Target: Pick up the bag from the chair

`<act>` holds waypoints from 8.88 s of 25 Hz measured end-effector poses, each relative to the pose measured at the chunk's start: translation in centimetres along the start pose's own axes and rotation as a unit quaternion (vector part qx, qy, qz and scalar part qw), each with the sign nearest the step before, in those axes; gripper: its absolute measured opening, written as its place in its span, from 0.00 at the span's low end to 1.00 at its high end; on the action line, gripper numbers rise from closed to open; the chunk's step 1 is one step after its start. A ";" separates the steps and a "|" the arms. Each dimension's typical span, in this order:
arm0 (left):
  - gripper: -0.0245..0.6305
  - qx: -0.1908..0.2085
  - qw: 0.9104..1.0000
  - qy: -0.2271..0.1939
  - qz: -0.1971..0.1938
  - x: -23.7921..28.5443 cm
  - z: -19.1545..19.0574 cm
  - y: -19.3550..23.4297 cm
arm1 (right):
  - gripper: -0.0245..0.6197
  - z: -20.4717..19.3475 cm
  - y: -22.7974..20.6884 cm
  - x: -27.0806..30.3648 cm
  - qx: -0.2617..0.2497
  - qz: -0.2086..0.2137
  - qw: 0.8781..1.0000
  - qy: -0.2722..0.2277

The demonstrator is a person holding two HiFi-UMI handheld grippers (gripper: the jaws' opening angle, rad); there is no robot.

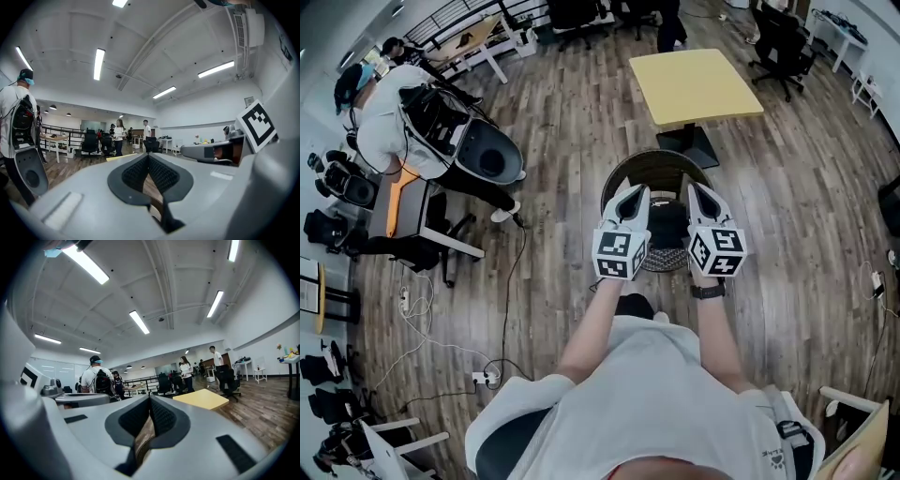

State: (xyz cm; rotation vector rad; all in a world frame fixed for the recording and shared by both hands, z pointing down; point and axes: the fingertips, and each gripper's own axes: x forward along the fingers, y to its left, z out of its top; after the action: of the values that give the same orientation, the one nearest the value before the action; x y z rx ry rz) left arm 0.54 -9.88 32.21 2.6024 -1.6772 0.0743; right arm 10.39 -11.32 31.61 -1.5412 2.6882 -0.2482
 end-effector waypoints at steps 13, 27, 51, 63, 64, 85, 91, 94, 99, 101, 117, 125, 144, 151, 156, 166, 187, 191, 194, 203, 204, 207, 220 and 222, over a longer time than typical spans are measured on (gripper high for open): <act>0.05 -0.025 0.999 0.029 0.003 8.1 -2.4 6.8 | 0.05 -2.5 -2.4 9.4 0.002 0.002 0.999 0.043; 0.05 -0.053 0.991 0.111 -0.044 15.9 -7.7 12.0 | 0.05 -8.8 -6.5 18.1 -0.002 -0.015 0.989 0.149; 0.08 -0.148 0.934 0.316 -0.076 20.0 -34.0 16.0 | 0.05 -34.9 -12.1 21.5 0.039 -0.005 0.926 0.375; 0.25 -0.162 0.876 0.448 -0.073 17.3 -50.5 16.6 | 0.06 -49.5 -15.0 19.8 0.055 -0.008 0.878 0.475; 0.29 -0.158 0.875 0.451 -0.070 17.4 -51.7 16.7 | 0.06 -50.6 -15.4 19.8 0.055 -0.010 0.875 0.481; 0.73 -0.219 0.806 0.547 -0.053 15.7 -68.2 17.0 | 0.56 -66.0 -21.5 18.8 0.074 -0.038 0.828 0.555; 0.74 -0.258 0.785 0.560 -0.055 15.9 -71.1 16.6 | 0.63 -68.3 -21.6 18.5 0.134 -0.013 0.819 0.557; 0.74 -0.274 0.775 0.567 -0.063 15.8 -71.8 16.7 | 0.63 -69.0 -21.1 18.5 0.141 0.000 0.812 0.566; 0.63 -0.273 0.762 0.581 -0.089 15.9 -71.9 16.0 | 0.62 -69.0 -20.4 18.4 0.135 0.016 0.813 0.566; 0.51 -0.267 0.760 0.585 -0.100 15.6 -71.6 15.4 | 0.50 -68.7 -19.3 18.3 0.126 0.032 0.810 0.572; 0.23 -0.261 0.770 0.577 -0.076 14.1 -66.2 14.1 | 0.18 -63.8 -16.3 17.9 0.080 0.031 0.826 0.557; 0.22 -0.241 0.797 0.551 -0.063 14.8 -62.7 14.1 | 0.17 -59.9 -16.6 18.3 0.080 0.025 0.844 0.530; 0.22 -0.193 0.866 0.459 -0.044 18.7 -48.6 14.2 | 0.17 -44.9 -17.9 20.3 0.042 -0.004 0.897 0.441; 0.22 -0.156 0.888 0.431 -0.041 18.8 -42.6 15.1 | 0.17 -39.3 -16.7 20.4 0.048 -0.014 0.913 0.405; 0.22 -0.126 0.904 0.405 -0.043 19.0 -38.0 14.5 | 0.17 -34.9 -16.6 19.5 0.050 -0.022 0.925 0.377; 0.22 -0.102 0.935 0.338 -0.040 19.2 -30.1 14.5 | 0.17 -26.3 -15.5 19.4 -0.008 -0.036 0.946 0.323; 0.22 -0.028 0.984 0.177 -0.006 16.5 -10.8 10.0 | 0.17 -8.0 -13.7 13.5 -0.057 -0.053 0.984 0.160; 0.22 -0.012 0.990 0.142 -0.003 15.1 -7.6 9.6 | 0.17 -4.9 -12.4 12.2 -0.073 -0.052 0.988 0.123; 0.22 -0.001 0.994 0.112 -0.002 13.7 -5.5 9.6 | 0.17 -2.9 -11.0 11.2 -0.087 -0.053 0.990 0.093; 0.22 0.026 0.998 0.049 0.005 11.6 1.5 7.3 | 0.18 3.9 -9.7 7.7 -0.109 -0.052 0.992 0.026; 0.23 0.029 0.999 0.042 0.005 11.1 2.0 7.3 | 0.18 4.3 -9.2 7.3 -0.110 -0.052 0.992 0.020; 0.23 0.036 0.999 0.025 0.005 9.6 3.3 6.9 | 0.18 5.4 -8.0 6.1 -0.116 -0.052 0.992 0.001; 0.23 0.037 0.999 -0.015 0.006 6.3 6.1 6.0 | 0.18 8.4 -5.3 3.0 -0.143 -0.056 0.987 -0.035; 0.23 0.038 0.999 -0.016 0.007 6.2 6.2 5.7 | 0.18 8.5 -5.3 2.8 -0.143 -0.056 0.988 -0.035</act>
State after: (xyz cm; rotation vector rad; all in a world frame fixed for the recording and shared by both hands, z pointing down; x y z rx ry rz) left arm -2.01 -18.30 26.45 2.6615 -1.7365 0.0989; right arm 14.42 -17.41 24.18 -1.7382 2.6785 0.1956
